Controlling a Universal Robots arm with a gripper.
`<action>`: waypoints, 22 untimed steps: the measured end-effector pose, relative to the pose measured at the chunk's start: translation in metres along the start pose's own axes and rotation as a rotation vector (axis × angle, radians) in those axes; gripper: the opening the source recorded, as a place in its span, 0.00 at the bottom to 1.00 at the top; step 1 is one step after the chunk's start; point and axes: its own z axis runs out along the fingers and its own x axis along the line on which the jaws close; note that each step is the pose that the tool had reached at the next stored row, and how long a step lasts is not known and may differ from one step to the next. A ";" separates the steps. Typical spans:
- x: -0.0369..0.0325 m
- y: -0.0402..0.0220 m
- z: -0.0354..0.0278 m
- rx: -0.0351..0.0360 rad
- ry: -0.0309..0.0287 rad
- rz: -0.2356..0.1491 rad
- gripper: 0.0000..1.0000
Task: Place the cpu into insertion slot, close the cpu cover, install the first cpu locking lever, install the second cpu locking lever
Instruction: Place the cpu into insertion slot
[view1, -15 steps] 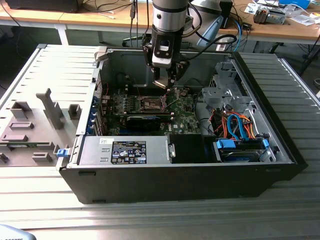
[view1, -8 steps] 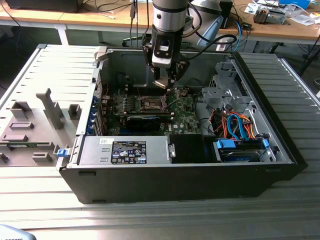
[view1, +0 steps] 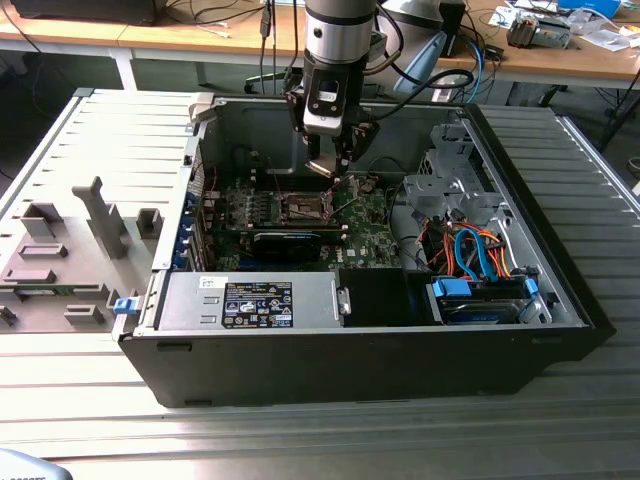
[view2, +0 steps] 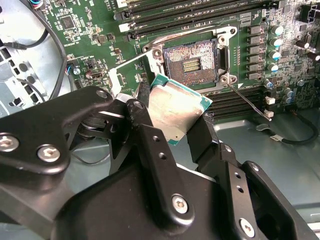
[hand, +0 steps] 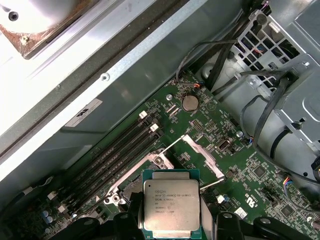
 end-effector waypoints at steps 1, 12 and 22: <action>0.0000 0.0000 0.0000 0.0000 0.0000 0.001 0.55; 0.0000 0.0000 0.0000 -0.0001 -0.0005 0.008 0.55; 0.0000 0.0000 0.0001 0.0000 -0.0012 0.016 0.55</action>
